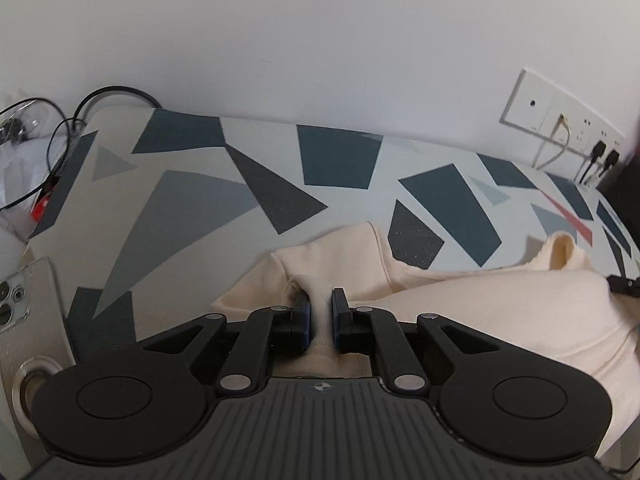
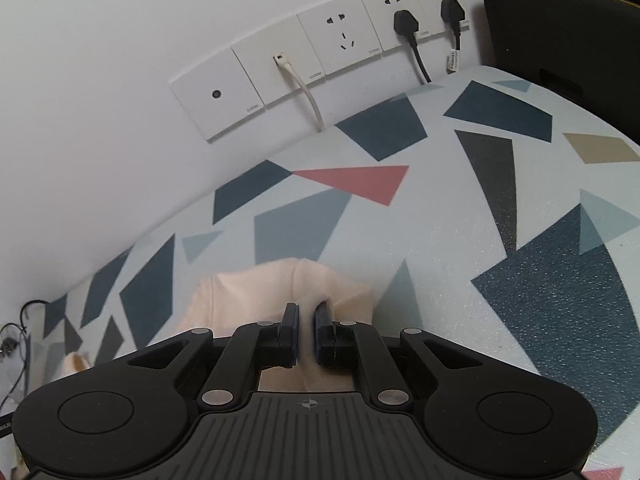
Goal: Fold clothes
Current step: 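Hold the cardigan edge with both grippers and fold it over the body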
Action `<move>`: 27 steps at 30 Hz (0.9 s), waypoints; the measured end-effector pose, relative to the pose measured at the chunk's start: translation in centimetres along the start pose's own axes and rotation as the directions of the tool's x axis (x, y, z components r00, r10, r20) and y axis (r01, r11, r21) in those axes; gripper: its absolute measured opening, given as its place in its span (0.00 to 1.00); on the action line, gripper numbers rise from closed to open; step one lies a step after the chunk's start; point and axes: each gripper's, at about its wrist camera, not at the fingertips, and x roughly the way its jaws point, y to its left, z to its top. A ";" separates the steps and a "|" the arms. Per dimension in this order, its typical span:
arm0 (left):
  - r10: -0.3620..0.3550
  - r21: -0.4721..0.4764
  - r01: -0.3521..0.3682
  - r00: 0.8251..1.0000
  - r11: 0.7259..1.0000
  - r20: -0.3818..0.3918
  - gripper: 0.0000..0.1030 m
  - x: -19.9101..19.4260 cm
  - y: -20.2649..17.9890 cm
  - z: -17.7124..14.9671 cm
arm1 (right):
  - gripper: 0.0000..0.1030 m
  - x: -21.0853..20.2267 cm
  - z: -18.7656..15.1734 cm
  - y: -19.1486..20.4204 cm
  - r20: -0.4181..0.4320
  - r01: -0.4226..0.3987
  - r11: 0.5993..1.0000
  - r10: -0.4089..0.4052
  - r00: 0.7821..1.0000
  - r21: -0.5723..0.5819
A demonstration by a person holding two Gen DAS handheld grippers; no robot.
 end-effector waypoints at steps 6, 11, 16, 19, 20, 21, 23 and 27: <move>0.017 0.019 -0.017 1.000 1.000 -0.008 0.11 0.5 -0.3 -0.2 | 0.08 0.5 -0.3 0.5 0.003 0.032 0.998 -0.031 1.000 -0.048; 0.062 0.064 -0.062 0.998 0.996 0.002 0.12 0.5 -1.3 -0.4 | 0.09 1.1 -0.5 1.6 0.000 0.072 0.988 -0.072 0.997 -0.135; 0.092 0.105 -0.093 0.996 0.990 0.017 0.12 0.7 -2.0 -0.6 | 0.09 1.6 -0.3 2.0 -0.008 0.084 0.981 -0.087 0.996 -0.173; 0.124 0.140 -0.127 0.992 0.982 0.027 0.12 0.7 -2.8 -0.8 | 0.10 1.8 -0.7 2.4 0.004 0.102 0.969 -0.104 0.995 -0.223; 0.132 0.141 -0.134 0.991 0.981 0.028 0.12 0.7 -2.9 -0.9 | 0.10 1.8 -0.7 2.6 0.004 0.109 0.965 -0.111 0.994 -0.238; 0.139 0.143 -0.142 0.990 0.980 0.028 0.12 0.7 -3.0 -0.9 | 0.10 1.9 -0.7 2.8 0.004 0.115 0.961 -0.117 0.993 -0.252; 0.152 0.146 -0.154 0.988 0.977 0.030 0.12 0.7 -3.2 -0.9 | 0.10 2.0 -0.7 3.0 0.002 0.122 0.956 -0.126 0.992 -0.269; 0.180 0.174 -0.185 0.983 0.967 0.044 0.12 0.5 -3.7 -1.5 | 0.10 2.0 -0.9 3.3 0.011 0.130 0.940 -0.134 0.991 -0.317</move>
